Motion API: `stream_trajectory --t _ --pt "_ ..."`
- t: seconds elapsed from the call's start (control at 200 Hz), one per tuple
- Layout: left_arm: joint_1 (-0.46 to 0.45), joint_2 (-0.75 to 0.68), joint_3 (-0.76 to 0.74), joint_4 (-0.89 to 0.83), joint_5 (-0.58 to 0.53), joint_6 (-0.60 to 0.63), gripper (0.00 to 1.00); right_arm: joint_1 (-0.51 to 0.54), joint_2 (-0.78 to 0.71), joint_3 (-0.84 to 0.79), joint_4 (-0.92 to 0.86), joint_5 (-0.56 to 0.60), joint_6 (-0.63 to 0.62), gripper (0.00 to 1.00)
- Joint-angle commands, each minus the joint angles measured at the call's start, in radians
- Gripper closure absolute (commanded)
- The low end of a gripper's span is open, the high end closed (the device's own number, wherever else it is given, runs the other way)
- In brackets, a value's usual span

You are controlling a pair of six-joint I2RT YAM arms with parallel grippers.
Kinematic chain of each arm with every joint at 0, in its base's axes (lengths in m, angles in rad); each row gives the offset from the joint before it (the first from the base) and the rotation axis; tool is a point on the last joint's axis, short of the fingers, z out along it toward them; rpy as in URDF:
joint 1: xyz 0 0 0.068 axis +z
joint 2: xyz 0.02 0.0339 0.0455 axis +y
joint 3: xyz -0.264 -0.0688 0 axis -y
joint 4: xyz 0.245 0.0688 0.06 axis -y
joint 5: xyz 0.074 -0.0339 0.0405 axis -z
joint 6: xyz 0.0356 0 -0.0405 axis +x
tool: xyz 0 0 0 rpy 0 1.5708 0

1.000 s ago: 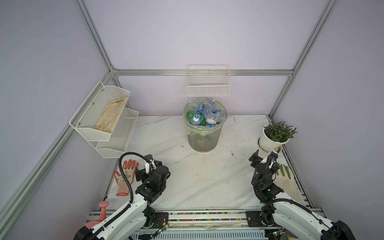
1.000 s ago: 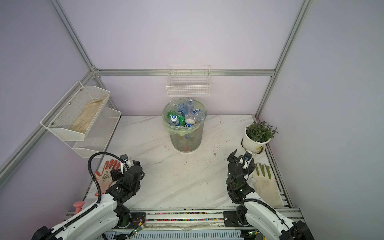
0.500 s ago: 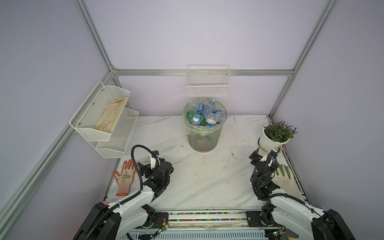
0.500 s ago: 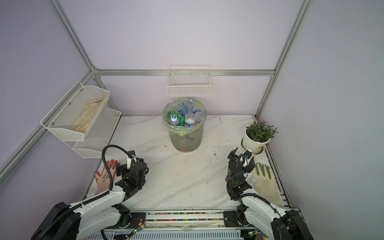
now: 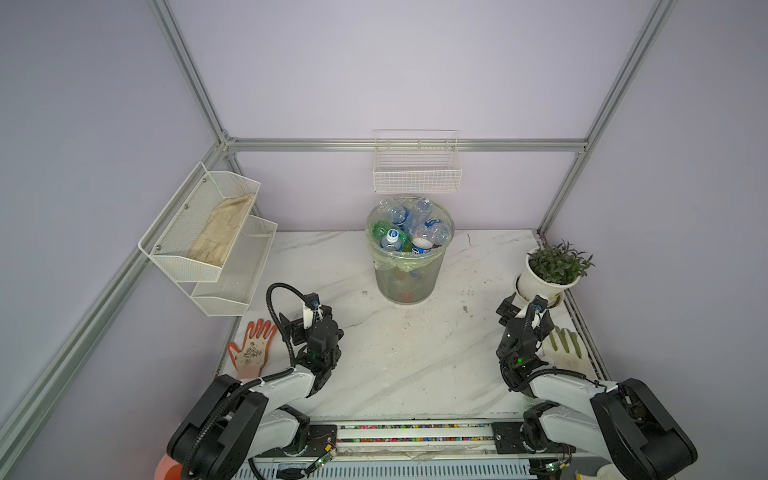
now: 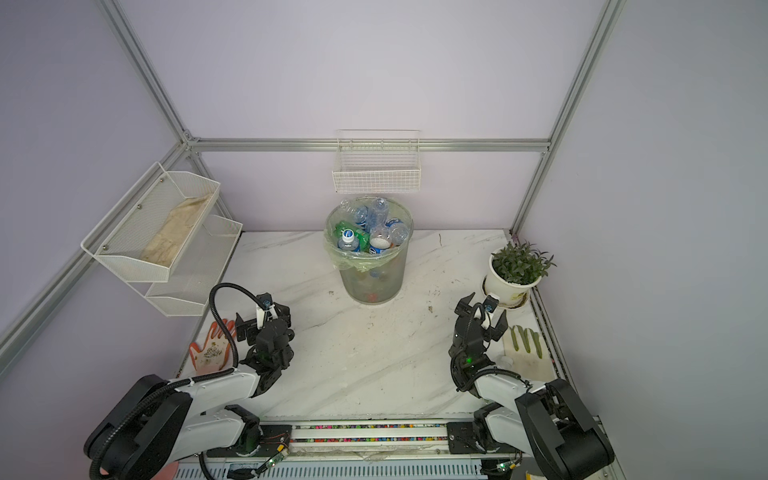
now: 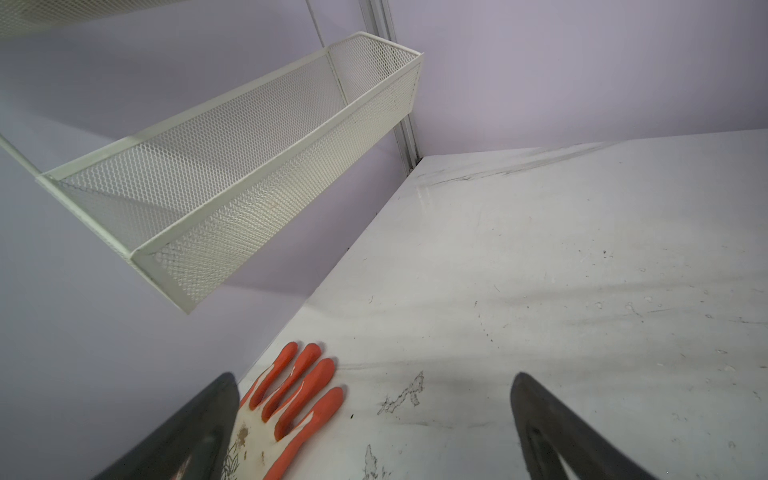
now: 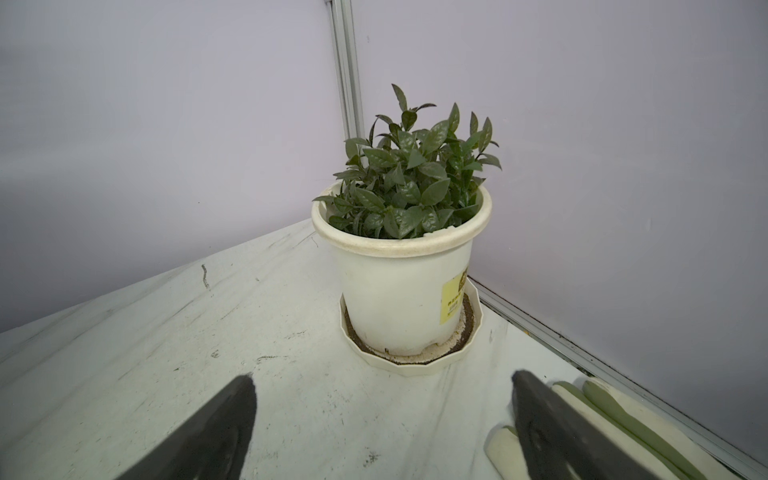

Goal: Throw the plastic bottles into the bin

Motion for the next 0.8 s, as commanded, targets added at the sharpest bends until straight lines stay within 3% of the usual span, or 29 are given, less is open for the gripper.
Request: stream_trajectory --t 0.0,0.13,0.385,0.585,0.795 --pt "0.011 0.09 -0.014 0.293 0.033 0.108 0.0 -0.007 0.027 0.011 0.142 0.0 -0.048 0.03" --pt "0.012 0.235 -0.007 0.531 0.047 0.206 0.0 -0.018 0.074 0.019 0.185 -0.012 -0.061 0.03" --pt "0.023 0.329 -0.005 0.694 0.096 0.244 0.0 -0.045 0.16 0.007 0.344 -0.034 -0.089 0.03" --pt "0.063 0.337 -0.018 0.695 0.162 0.175 0.0 -0.077 0.174 -0.042 0.485 -0.053 -0.073 0.03" --pt "0.103 0.348 -0.03 0.697 0.171 0.1 0.0 -0.125 0.305 -0.087 0.706 -0.092 -0.041 0.03"
